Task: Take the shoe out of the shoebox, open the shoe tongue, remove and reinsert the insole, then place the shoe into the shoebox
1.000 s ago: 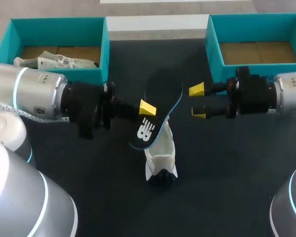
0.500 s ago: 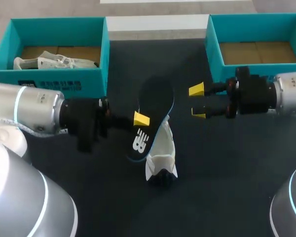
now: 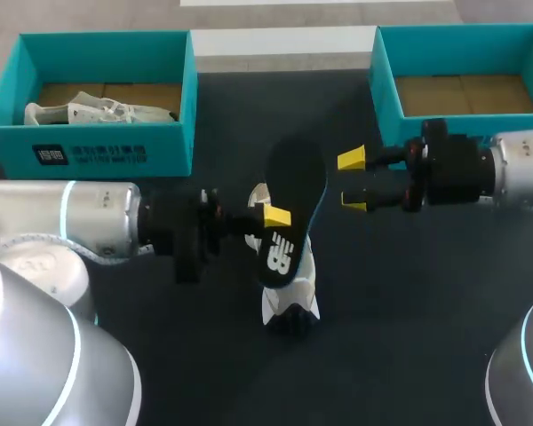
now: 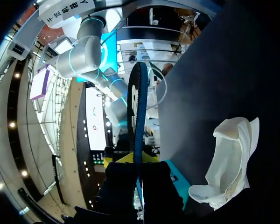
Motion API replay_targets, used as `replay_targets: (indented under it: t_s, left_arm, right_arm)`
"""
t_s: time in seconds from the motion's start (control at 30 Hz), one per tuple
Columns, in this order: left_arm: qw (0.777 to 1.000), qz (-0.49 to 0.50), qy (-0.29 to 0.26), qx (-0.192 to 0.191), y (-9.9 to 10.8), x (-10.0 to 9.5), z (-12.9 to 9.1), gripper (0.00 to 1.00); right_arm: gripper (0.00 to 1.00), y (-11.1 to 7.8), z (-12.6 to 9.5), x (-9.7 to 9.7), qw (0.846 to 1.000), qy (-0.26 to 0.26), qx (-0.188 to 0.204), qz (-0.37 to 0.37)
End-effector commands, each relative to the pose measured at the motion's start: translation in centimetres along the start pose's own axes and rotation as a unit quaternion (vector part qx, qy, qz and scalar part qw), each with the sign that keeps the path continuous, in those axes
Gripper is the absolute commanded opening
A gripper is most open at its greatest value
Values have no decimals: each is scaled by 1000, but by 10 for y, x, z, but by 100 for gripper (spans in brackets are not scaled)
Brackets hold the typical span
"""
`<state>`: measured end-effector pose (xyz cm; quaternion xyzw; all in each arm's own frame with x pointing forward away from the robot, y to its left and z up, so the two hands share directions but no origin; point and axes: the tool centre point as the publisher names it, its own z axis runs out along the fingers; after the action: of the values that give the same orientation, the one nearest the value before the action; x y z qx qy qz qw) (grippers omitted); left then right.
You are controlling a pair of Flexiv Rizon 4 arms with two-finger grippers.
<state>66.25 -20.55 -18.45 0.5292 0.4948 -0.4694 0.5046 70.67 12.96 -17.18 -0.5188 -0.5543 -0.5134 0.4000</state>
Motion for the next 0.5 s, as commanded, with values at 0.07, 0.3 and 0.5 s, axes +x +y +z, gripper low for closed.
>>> replay_targets:
  t_s: [0.07,0.3,0.5]
  left_arm:
    - [1000,1,4,-19,1,1,18,0]
    - [1000,3,8,-26,1,5,32,0]
    - [1000,1,5,-20,-2,5,41,0]
  right_arm:
    - [100,2,10,-2,1000,9,-1,2]
    - [80,-1,19,-4,1000,20,0,8]
    - [42,-2,24,-8,1000,26,1,9]
